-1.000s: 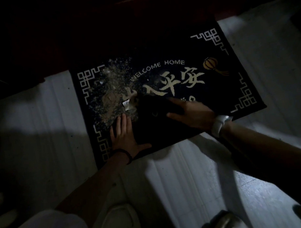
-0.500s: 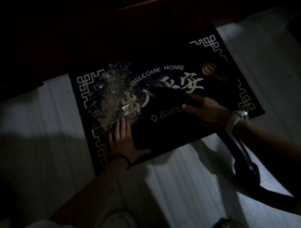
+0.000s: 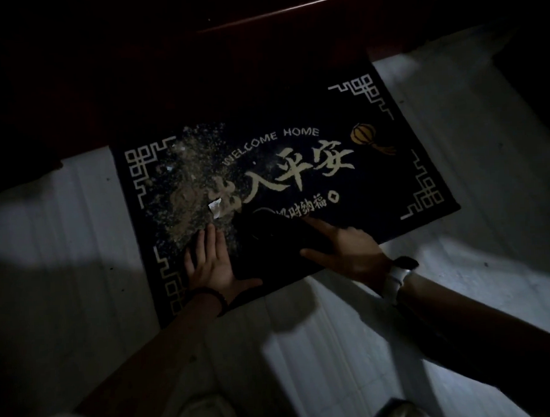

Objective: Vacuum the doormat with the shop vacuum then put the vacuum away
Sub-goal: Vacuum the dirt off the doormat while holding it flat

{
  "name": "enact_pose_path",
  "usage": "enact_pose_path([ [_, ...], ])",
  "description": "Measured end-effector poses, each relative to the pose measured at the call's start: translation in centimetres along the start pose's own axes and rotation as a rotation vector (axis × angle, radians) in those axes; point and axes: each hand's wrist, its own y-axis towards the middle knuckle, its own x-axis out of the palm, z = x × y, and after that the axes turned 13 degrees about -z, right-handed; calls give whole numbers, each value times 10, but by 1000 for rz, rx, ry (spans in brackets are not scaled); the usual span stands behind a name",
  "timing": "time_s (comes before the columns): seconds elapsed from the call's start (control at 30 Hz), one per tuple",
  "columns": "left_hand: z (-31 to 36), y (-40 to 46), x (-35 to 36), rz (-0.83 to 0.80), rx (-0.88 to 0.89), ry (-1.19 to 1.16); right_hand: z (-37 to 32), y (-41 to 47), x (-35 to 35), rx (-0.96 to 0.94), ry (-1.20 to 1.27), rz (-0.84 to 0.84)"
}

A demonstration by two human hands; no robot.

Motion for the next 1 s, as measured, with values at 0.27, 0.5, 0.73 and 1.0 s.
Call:
enact_pose_path([
  [0.27,2,0,-3,-67,-34,17,35,-52,37,-27,-232,378],
  [0.5,10,-3,-8,-61,-50,24,44,-29,4,66,-14,371],
  [0.73,8,-1,-7,-80,-40,68,20,2,-25,137,142,320],
  [1.0,8,0,-6,-88,-43,55,31,-8,-26,163,-38,352],
])
